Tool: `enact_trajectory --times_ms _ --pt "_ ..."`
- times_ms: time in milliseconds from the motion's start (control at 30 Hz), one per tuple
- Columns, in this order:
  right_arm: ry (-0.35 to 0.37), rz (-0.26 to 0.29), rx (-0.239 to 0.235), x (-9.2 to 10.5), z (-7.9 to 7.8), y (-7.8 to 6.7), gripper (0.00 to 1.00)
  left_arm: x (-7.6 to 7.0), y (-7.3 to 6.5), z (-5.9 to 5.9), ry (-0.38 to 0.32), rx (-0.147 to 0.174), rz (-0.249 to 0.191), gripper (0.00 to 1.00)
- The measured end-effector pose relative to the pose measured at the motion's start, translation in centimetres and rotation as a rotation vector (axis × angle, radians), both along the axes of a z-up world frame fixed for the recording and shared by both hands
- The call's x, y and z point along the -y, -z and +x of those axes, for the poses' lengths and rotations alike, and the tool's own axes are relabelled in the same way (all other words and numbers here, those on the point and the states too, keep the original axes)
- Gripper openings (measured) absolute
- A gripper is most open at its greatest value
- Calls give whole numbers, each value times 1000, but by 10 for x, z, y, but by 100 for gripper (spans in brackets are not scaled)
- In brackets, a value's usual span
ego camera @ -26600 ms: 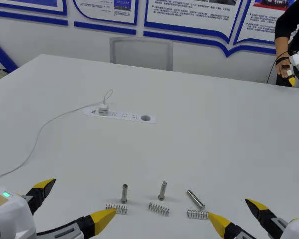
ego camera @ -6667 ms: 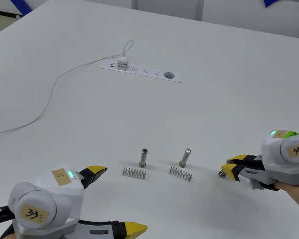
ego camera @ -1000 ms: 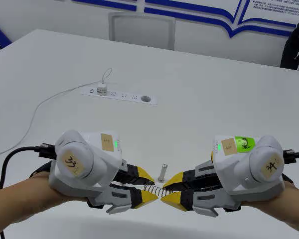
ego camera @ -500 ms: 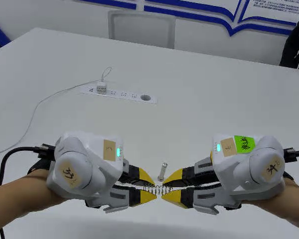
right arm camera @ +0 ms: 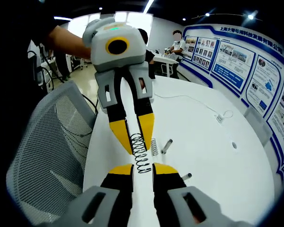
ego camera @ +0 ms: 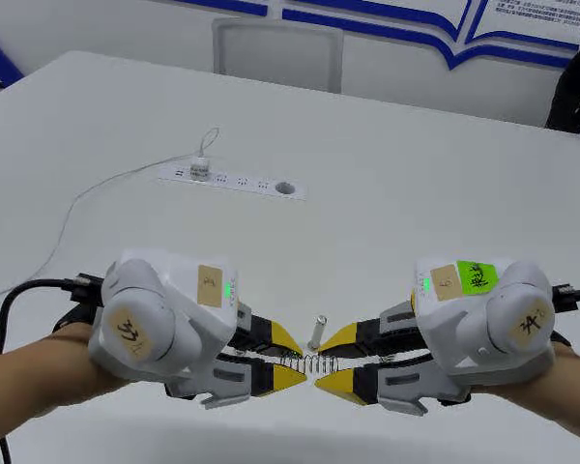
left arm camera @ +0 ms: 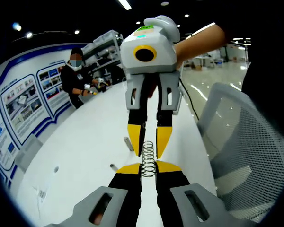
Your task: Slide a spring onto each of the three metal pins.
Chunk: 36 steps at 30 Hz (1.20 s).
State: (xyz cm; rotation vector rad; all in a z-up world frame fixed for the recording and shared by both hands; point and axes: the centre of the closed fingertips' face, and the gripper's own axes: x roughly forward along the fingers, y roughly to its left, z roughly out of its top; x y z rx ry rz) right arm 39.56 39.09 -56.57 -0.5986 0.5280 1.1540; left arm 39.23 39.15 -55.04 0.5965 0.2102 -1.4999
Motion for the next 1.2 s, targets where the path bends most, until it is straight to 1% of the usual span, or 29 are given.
enact_trajectory --times_ms 33,67,133,200,233,300,367,467,533,600,633,700,767,867,933,1100,1200 --pt "-1 5 6 0 0 -1 14 0 0 -1 3 -1 -2 10" --pt "-2 19 1 -1 -1 -2 12 0 0 -2 11 0 0 10" --pt "-4 22 -6 -1 -2 -2 12 0 0 -2 15 4 2 10" --pt "-9 20 -8 -1 -3 -2 12 0 1 -3 21 13 9 10" --pt "-13 21 -10 -1 -3 -3 11 1 2 -3 27 24 17 10" --pt "-13 30 -18 0 -3 -4 11 1 3 -3 31 31 22 10" --pt "-9 45 -21 1 -2 -7 11 1 2 -2 29 35 19 10" --pt "5 86 -26 0 -1 -15 11 1 0 1 22 40 14 10" --pt "0 107 -31 -2 -2 -19 11 1 1 1 21 43 17 10" --pt "0 140 -34 -5 -2 -24 11 0 1 2 17 47 19 10" --pt "-1 147 -36 -6 -3 -25 11 0 1 3 14 47 18 10" --pt "-1 158 -33 -8 -3 -28 11 0 1 3 5 44 17 10" --pt "-1 178 -38 -12 -3 -31 11 0 3 3 0 34 19 10" --pt "-14 177 -40 -16 -5 -31 11 0 6 2 7 32 32 10" --pt "-19 175 -40 -17 -6 -31 11 0 7 1 11 38 39 10" --pt "-11 215 -41 -20 -4 -38 11 1 5 3 -13 19 13 10" --pt "-12 220 -42 -22 -4 -39 11 1 4 3 -17 16 10 10"
